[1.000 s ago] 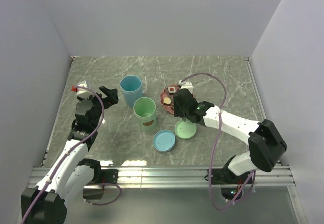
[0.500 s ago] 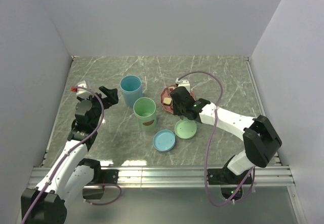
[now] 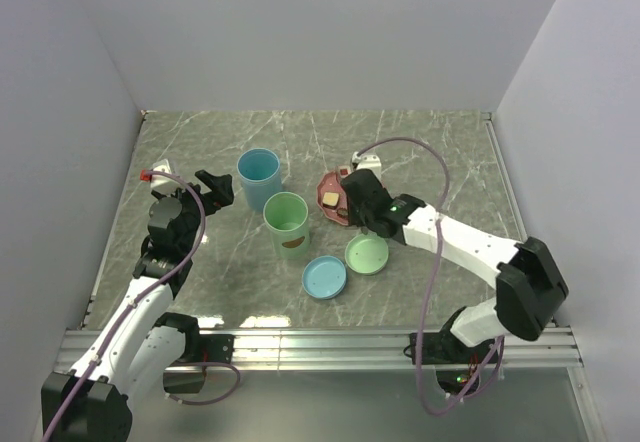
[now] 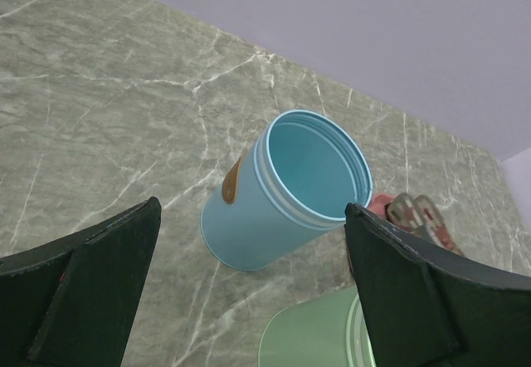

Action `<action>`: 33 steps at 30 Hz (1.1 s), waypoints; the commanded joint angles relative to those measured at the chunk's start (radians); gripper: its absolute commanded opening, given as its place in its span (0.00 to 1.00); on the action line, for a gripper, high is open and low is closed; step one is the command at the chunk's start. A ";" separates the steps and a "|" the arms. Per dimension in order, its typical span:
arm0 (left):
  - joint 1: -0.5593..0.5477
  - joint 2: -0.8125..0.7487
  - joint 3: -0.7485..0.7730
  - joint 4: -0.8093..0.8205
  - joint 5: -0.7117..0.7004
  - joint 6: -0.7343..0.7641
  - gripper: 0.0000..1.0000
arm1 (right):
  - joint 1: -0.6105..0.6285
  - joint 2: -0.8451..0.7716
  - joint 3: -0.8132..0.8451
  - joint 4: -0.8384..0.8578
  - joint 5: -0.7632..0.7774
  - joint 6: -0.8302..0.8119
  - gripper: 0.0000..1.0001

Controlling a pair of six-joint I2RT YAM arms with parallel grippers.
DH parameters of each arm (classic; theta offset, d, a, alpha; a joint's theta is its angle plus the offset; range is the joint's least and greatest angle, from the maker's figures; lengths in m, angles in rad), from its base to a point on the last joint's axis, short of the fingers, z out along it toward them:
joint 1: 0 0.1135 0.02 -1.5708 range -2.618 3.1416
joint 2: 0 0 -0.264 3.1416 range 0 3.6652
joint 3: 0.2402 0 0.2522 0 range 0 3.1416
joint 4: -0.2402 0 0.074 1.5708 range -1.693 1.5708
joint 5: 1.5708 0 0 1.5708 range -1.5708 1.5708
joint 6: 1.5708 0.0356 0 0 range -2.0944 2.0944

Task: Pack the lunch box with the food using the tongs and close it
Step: Pick up the food using the clamp, then place the food into the lunch box

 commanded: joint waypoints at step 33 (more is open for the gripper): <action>0.000 -0.010 0.013 0.012 -0.098 -0.033 0.99 | 0.227 -0.132 0.244 0.113 -0.152 -0.192 0.27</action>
